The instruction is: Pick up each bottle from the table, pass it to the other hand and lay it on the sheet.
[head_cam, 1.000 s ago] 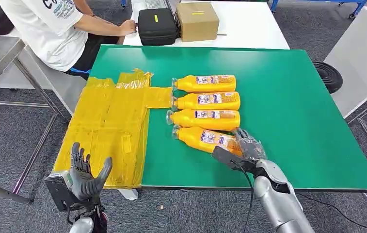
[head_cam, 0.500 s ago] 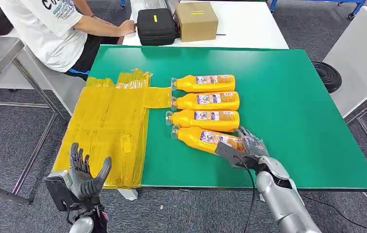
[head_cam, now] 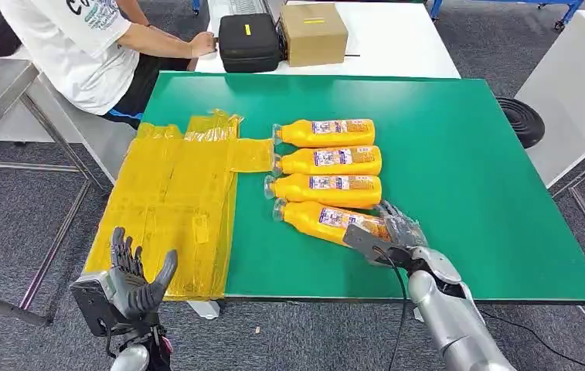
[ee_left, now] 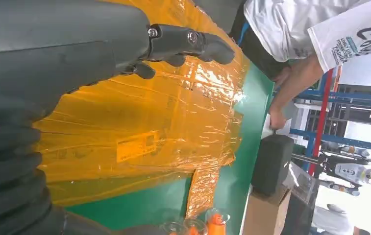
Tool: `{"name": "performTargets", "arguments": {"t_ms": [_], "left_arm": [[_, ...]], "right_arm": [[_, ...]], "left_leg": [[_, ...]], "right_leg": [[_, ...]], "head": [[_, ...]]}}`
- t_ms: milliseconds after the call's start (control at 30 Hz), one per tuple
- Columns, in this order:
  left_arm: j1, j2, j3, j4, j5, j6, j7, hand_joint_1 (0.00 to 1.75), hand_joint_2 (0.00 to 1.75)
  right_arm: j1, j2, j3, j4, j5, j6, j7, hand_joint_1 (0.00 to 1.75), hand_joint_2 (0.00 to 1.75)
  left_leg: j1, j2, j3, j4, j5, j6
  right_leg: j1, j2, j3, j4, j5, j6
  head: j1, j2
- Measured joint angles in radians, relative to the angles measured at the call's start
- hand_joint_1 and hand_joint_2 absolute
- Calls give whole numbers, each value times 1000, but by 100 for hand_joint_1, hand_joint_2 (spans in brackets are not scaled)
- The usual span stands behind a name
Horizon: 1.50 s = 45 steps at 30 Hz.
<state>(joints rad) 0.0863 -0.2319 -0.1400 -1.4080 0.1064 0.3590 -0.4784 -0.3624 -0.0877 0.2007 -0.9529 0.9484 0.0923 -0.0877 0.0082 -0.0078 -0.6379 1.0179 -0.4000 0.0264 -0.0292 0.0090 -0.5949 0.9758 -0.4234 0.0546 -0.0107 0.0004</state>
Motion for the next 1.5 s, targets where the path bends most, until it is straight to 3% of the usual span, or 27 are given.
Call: {"name": "performTargets", "arguments": {"t_ms": [33, 133, 233, 600, 867, 1167, 1500], "left_arm": [[0, 0, 0, 0, 0, 0, 0, 0, 175], [0, 0, 0, 0, 1, 0, 0, 0, 175], [0, 0, 0, 0, 3, 0, 2, 0, 175], [0, 0, 0, 2, 10, 0, 8, 0, 175], [0, 0, 0, 9, 19, 0, 9, 0, 175], [-1, 0, 0, 18, 27, 1, 0, 0, 175], [0, 0, 0, 23, 27, 15, -18, 0, 175]], "right_arm": [[0, 0, 0, 1, -2, 0, 0, 136, 175], [-5, 0, 0, 8, -4, 0, -2, 143, 175], [-12, 2, 0, 17, -6, 1, -2, 162, 175], [-30, 3, 0, 49, -18, 3, -11, 161, 175], [-34, 3, 0, 59, -31, 3, -26, 175, 175], [16, 15, 0, 20, -107, -58, -184, 175, 175], [83, 67, -20, -146, -207, -99, -328, 175, 175]], "left_leg": [[0, 0, 0, 0, 0, 0], [0, 0, 0, 0, 0, 0], [0, 0, 0, 0, 0, 0], [0, 0, 1, 0, 1, -1], [0, 0, 1, 0, 1, 0], [0, -1, -1, 0, 1, -1], [0, -1, -4, 0, 1, -1]], "right_leg": [[0, 0, 0, 0, 0, 0], [0, 0, 0, 0, 0, 0], [0, 0, 0, 0, 0, 0], [0, 0, 0, 0, 0, 0], [0, 0, 0, 0, 0, 0], [0, 0, -1, 0, 0, 0], [0, 0, -3, 0, 0, 0]], "head": [[0, 0], [0, 0], [0, 0], [0, 0], [0, 0], [0, 0], [0, 0]]}}
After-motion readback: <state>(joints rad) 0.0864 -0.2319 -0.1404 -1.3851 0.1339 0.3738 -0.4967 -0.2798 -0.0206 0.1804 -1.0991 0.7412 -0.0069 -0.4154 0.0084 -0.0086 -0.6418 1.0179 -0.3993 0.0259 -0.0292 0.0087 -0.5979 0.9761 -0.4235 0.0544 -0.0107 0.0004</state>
